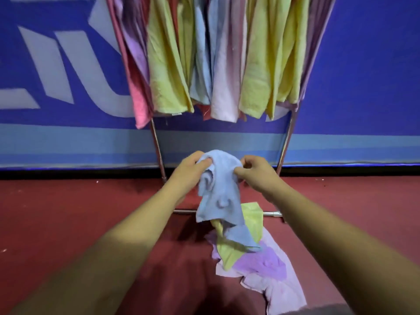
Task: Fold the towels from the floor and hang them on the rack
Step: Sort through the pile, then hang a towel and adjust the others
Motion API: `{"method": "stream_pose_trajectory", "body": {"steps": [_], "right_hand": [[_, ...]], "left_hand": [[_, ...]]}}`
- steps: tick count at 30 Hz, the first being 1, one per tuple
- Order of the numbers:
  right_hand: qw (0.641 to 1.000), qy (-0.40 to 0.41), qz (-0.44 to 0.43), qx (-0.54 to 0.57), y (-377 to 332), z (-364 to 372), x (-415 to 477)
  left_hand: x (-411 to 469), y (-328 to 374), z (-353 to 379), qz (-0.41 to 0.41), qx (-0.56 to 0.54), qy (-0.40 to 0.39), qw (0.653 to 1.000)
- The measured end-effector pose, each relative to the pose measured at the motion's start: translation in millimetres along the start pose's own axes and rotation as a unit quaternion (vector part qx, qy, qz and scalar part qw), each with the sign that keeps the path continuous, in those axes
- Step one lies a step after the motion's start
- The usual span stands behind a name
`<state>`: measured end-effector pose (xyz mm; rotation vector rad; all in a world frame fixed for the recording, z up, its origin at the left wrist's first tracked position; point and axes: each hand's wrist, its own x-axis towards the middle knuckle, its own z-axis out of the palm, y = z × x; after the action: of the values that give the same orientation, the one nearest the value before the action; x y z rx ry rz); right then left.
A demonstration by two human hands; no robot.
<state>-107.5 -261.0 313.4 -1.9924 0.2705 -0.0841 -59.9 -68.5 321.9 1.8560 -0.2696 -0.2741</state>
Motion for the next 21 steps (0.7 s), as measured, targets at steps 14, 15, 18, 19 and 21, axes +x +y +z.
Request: {"method": "stream_pose_trajectory", "body": {"steps": [14, 15, 18, 19, 21], "right_hand": [[0.968, -0.072, -0.018, 0.239, -40.3, 34.1, -80.0], [0.963, -0.118, -0.028, 0.24, -42.4, 36.4, -82.3], [0.972, -0.147, -0.076, 0.166, -38.6, 43.7, -86.1], [0.976, -0.122, -0.084, 0.159, -38.1, 44.8, -85.8], [0.98, -0.081, -0.093, 0.156, -39.3, 45.0, -83.9]], "left_hand": [[-80.4, 38.1, -24.8, -0.058, -0.304, 0.009, 0.951], [-81.3, 36.4, -26.8, -0.067, -0.319, -0.005, 0.946], [-84.0, 33.3, -37.2, -0.086, -0.344, -0.048, 0.934], [-84.1, 32.9, -41.9, -0.083, -0.338, -0.058, 0.936], [-84.4, 32.5, -50.0, -0.073, -0.295, -0.082, 0.949]]}}
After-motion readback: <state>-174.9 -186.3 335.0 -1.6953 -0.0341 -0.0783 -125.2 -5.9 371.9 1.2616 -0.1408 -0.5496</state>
